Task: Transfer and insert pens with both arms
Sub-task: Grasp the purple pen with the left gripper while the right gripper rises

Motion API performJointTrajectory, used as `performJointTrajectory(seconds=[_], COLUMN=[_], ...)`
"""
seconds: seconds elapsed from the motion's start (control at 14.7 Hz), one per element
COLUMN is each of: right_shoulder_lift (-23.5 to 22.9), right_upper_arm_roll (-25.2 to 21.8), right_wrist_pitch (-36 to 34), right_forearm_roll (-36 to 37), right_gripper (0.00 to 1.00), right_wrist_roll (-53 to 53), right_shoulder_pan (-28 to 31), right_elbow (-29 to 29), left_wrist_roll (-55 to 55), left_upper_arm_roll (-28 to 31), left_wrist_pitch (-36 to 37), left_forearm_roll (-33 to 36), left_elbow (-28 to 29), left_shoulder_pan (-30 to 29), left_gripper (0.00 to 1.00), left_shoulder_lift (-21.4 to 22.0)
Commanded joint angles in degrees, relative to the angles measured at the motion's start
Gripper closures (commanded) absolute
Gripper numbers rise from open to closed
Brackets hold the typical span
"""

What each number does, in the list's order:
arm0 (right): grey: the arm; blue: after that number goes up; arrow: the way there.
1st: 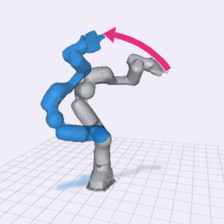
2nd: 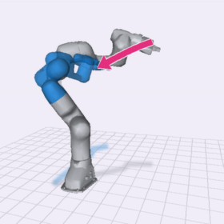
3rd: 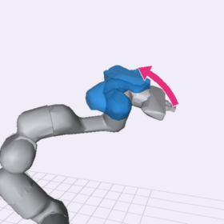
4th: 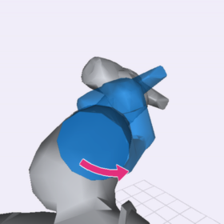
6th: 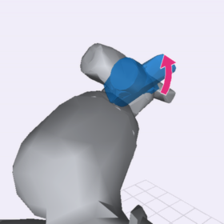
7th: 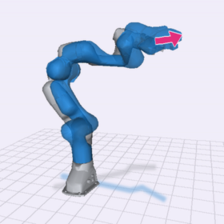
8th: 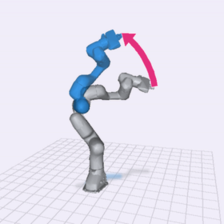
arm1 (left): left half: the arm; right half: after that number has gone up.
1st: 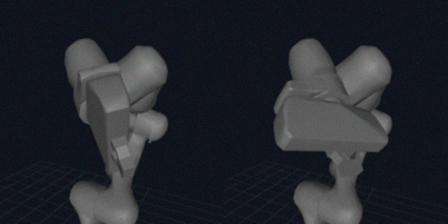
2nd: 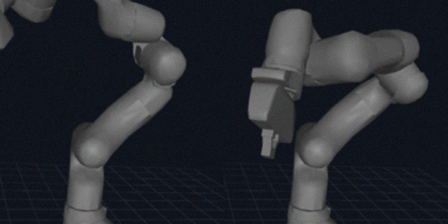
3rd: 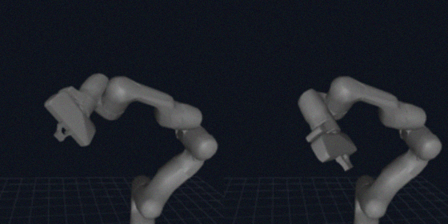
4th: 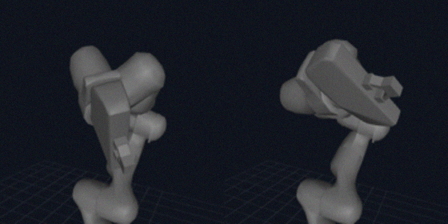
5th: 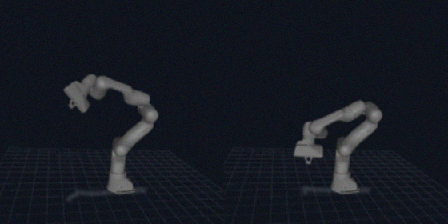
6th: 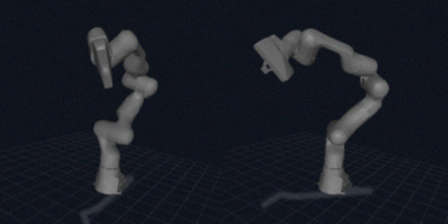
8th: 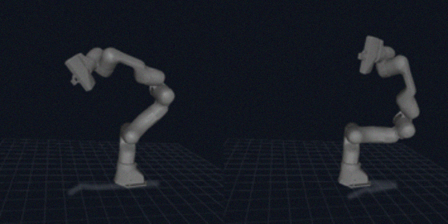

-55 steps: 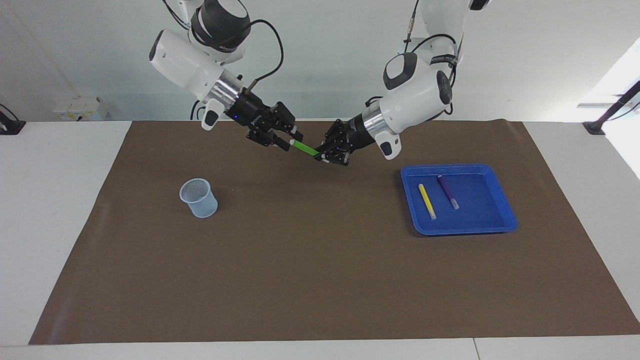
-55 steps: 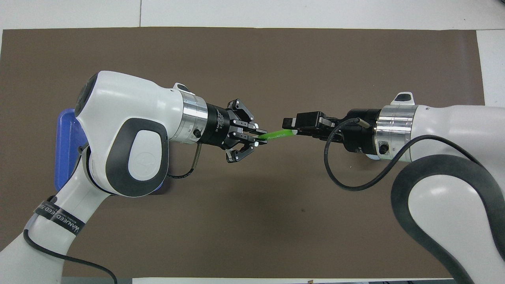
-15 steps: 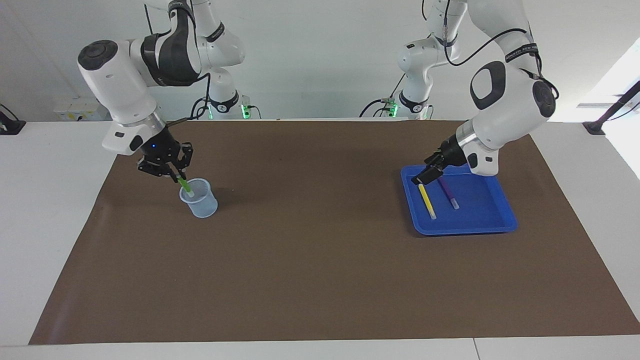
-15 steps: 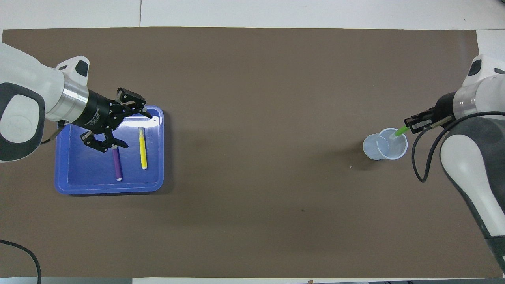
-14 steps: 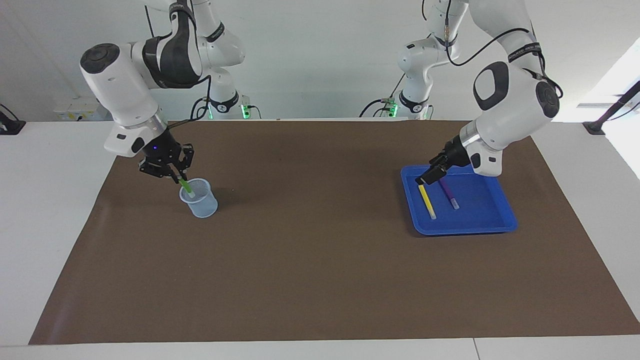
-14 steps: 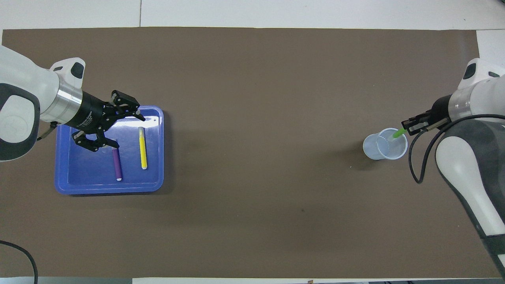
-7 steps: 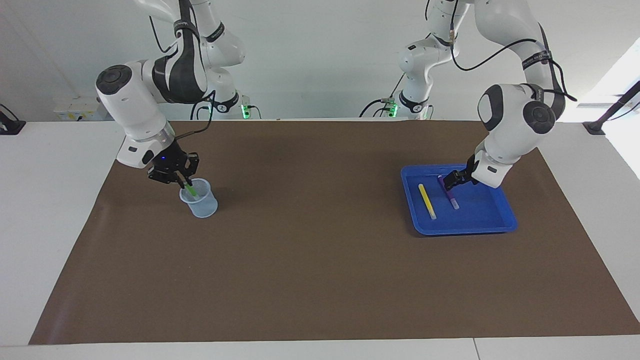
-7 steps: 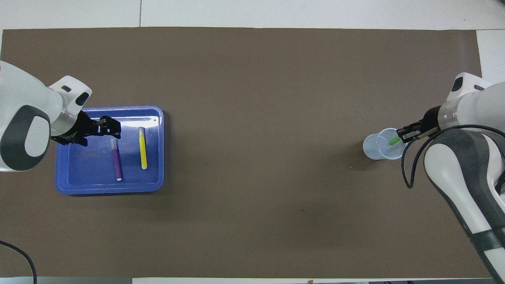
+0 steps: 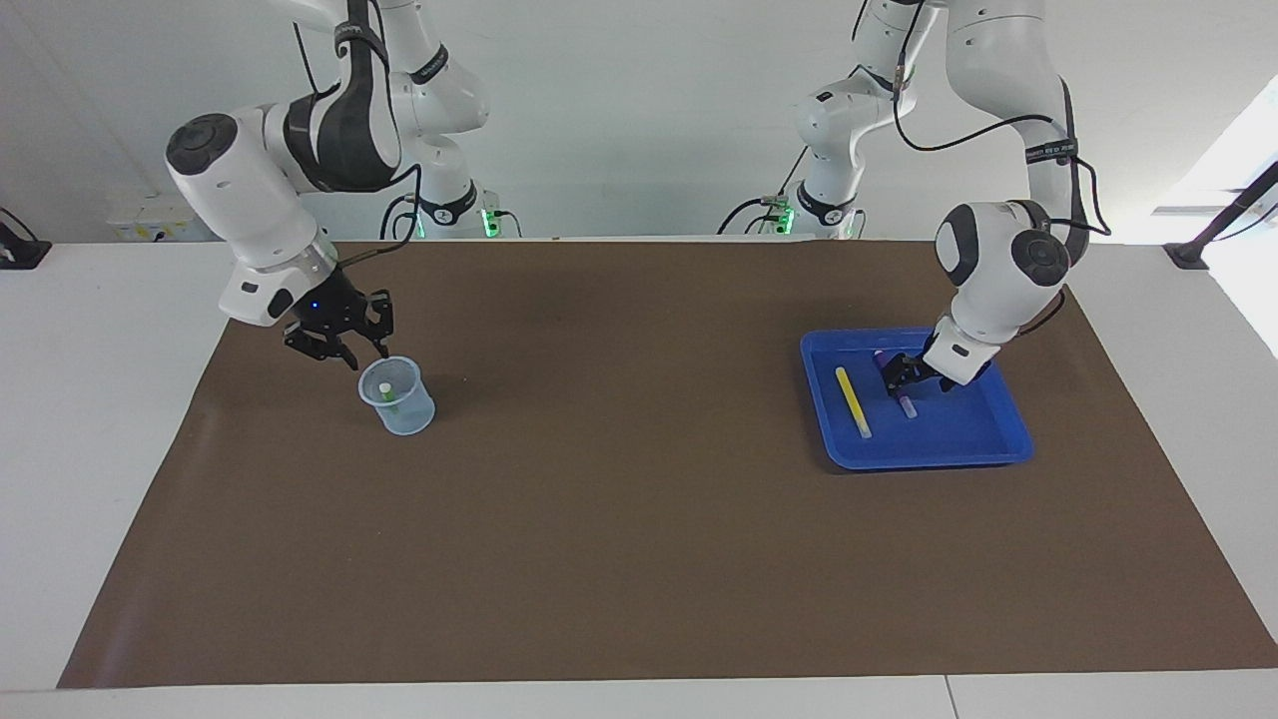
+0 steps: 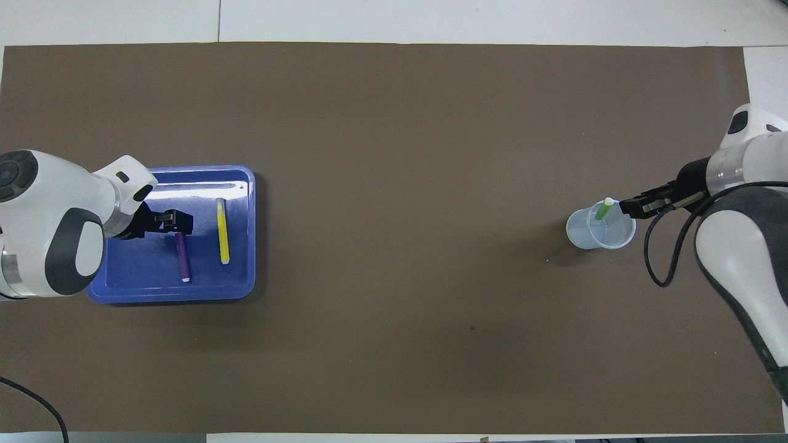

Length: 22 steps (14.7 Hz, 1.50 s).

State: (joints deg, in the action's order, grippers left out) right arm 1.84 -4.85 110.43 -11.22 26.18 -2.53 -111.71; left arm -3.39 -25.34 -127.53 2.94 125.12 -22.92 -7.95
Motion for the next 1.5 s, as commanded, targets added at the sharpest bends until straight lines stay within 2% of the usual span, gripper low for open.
performJointTrajectory(seconds=[0.0, 0.2, 0.34, 0.48, 0.61, 0.68, 0.75, 0.82, 1.02, 1.09, 1.43], right_shoulder_lift=[0.0, 0.0, 0.1, 0.2, 0.4, 0.5, 0.5, 0.4, 0.5, 0.4, 0.4], right_upper_arm_roll=[0.5, 0.4, 0.4, 0.5, 1.0, 1.1, 1.1, 1.1, 1.1, 1.1, 1.1], right_wrist_pitch=[-5.1, -6.2, -6.8, -6.4, -5.8, -4.7, -3.4, -2.0, 0.8, 1.6, 5.8], right_forearm_roll=[-7.1, -22.3, -30.6, -36.7, -42.0, -44.1, -45.0, -45.9, -49.4, -50.6, -50.7], right_gripper=[0.57, 0.56, 0.57, 0.56, 0.55, 0.5, 0.49, 0.49, 0.46, 0.43, 0.38], right_wrist_roll=[1.3, -3.0, -12.2, -20.5, -25.9, -28.4, -29.7, -30.7, -32.9, -33.6, -35.3], right_shoulder_pan=[1.1, 1.4, 1.0, 0.2, 0.0, -1.4, -2.8, -3.2, -6.0, -6.7, -10.4], right_elbow=[5.0, 5.8, 5.7, 5.6, 5.3, 4.9, 4.9, 4.9, 4.6, 4.7, 4.5], left_wrist_roll=[-1.3, -3.3, -3.3, -3.3, -3.3, -3.1, -2.9, -2.7, -2.8, -2.7, -3.1], left_upper_arm_roll=[-0.2, -0.2, -0.2, -0.2, -0.2, -0.2, -0.2, -0.2, -0.2, -0.2, -0.2], left_wrist_pitch=[-3.3, -8.1, -9.0, -9.4, -9.4, -9.4, -9.2, -9.2, -9.2, -9.1, -8.1], left_forearm_roll=[1.0, 1.0, 1.0, 1.0, 1.0, 1.0, 1.0, 1.0, 1.0, 1.0, 1.0], left_elbow=[2.7, 5.3, 5.7, 5.8, 5.7, 5.8, 5.7, 5.7, 5.6, 5.4, 3.8], left_shoulder_pan=[0.1, 0.2, 0.5, 0.5, 0.5, 0.4, 0.2, 0.0, 0.1, -0.1, -0.4], left_gripper=[0.05, 0.08, 0.12, 0.17, 0.26, 0.36, 0.54, 0.68, 0.95, 1.0, 1.0], left_shoulder_lift=[1.3, 1.2, 1.0, 0.8, 0.1, 0.1, 0.1, 0.1, -0.3, -0.4, -0.8])
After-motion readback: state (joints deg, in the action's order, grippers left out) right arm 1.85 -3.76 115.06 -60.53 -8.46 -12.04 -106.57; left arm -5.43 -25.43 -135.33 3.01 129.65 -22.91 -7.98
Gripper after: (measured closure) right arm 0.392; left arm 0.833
